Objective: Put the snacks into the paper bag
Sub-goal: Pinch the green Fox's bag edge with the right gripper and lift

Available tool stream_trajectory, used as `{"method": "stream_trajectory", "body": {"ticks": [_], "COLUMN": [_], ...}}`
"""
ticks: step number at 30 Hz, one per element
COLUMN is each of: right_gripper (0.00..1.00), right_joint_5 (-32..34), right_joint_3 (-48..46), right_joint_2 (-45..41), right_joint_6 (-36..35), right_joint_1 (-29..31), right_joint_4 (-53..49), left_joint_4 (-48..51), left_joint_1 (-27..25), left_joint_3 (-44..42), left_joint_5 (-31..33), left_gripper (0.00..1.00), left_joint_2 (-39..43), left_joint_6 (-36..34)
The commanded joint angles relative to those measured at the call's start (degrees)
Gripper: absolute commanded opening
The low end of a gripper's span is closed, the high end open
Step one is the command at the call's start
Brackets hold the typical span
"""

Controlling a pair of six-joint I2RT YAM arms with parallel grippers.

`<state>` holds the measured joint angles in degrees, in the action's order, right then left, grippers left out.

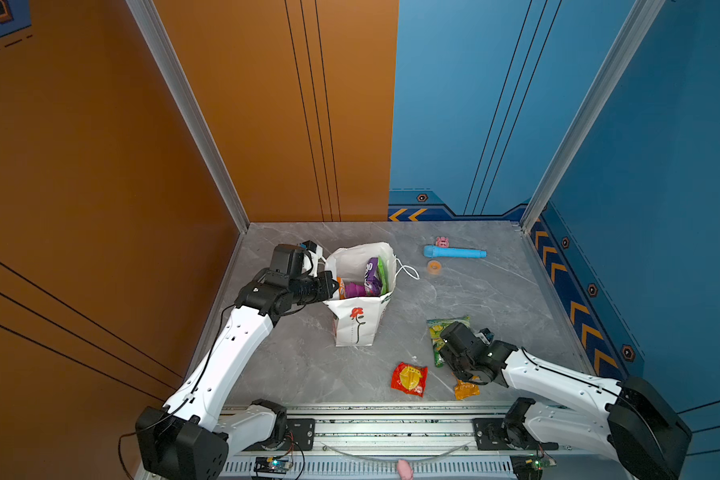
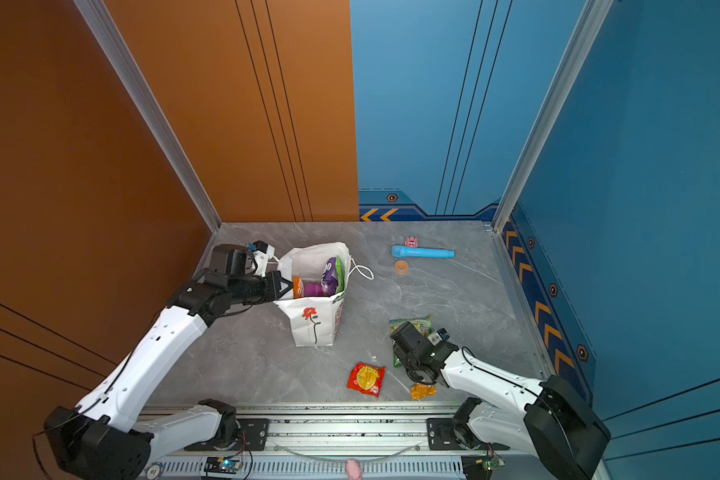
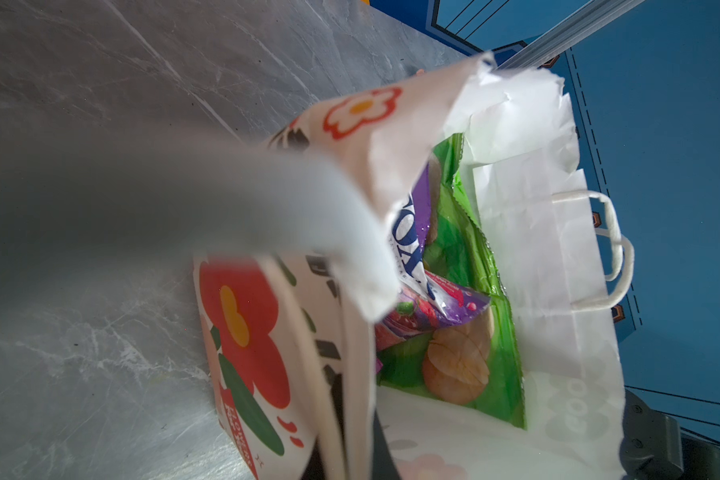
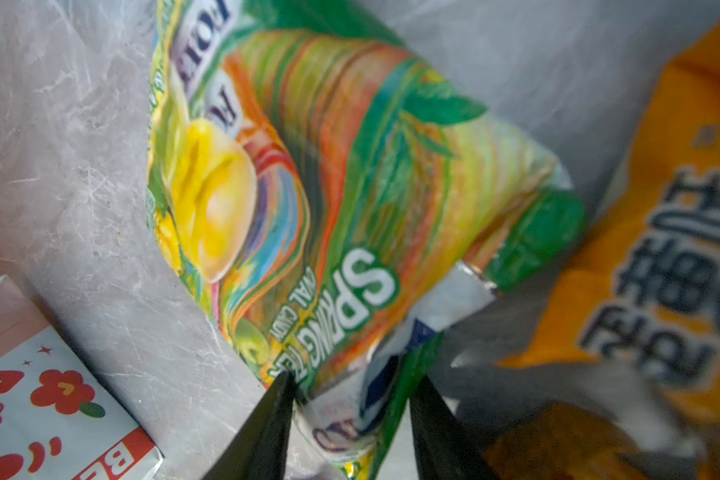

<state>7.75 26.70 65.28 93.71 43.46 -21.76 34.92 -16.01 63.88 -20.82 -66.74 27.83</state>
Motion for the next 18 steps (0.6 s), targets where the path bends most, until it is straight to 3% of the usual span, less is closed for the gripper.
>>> {"method": "stream_trajectory", "body": {"ticks": [1,9,18], "right_gripper": [0.41,0.21,0.07], "right_joint_5": [-1.0,-1.2,-0.1], "right_joint_3": [-1.2,-0.8,4.6], "right_joint_2": [1.7,1.8,1.5], "right_joint_6": [0.0,-1.5,-8.5], "right_joint_1": [-0.3,-0.3,-0.7], "right_joint_4": [0.4,0.9,-1.5], "left_joint_4": [-5.1,-4.9,-2.1], "left_joint_1": [0.5,0.7,0.7], "left_joint_3": [0.4,0.5,2.2], "left_joint_5": [0.6,1.0,3.9], "left_gripper": [0.00,0.00,0.00], "left_joint_2": [2.4,2.2,1.9], "left_joint_6": [-1.7,-1.8,-3.7]}}
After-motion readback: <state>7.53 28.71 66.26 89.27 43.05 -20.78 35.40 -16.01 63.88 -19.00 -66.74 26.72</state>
